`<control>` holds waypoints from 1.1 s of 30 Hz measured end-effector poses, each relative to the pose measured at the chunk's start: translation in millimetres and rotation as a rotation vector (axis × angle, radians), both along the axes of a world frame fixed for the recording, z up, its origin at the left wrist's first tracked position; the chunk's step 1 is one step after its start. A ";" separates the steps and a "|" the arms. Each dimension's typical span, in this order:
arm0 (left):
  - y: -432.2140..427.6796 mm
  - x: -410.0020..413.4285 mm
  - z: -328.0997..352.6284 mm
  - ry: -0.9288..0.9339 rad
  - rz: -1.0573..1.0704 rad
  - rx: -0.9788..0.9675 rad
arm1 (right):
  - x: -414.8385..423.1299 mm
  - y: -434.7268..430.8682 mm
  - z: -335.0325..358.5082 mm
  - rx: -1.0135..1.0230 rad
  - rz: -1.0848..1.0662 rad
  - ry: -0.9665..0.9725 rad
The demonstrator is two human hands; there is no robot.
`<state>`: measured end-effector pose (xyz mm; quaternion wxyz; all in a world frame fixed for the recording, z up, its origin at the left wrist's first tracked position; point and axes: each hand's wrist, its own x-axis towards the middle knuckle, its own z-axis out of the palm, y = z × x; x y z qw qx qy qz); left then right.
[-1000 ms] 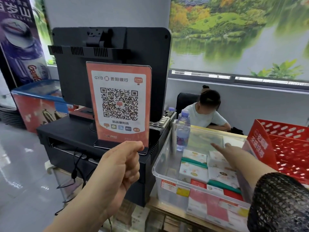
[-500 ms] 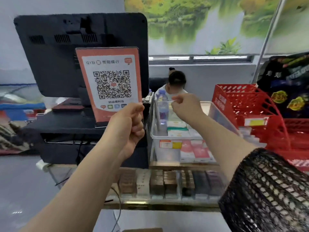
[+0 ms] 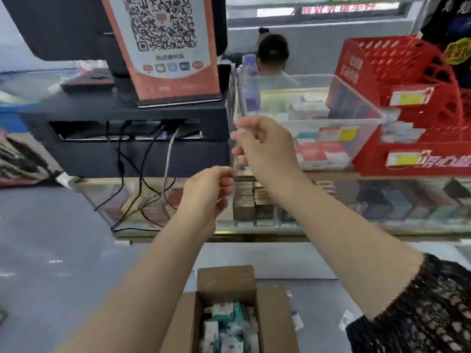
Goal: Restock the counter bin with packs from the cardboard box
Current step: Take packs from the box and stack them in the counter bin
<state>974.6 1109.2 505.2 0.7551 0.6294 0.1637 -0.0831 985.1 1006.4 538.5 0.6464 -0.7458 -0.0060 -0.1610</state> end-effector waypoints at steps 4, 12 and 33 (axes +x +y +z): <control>1.4 -8.6 -79.5 0.103 0.067 0.051 | -16.6 4.0 -74.9 -0.081 0.064 0.016; 10.2 -22.1 -278.7 0.303 0.122 0.141 | -34.7 8.4 -262.7 -0.199 0.194 0.179; -23.3 -12.7 -678.3 0.771 -0.142 0.292 | -27.4 -2.4 -598.9 -0.226 0.121 0.484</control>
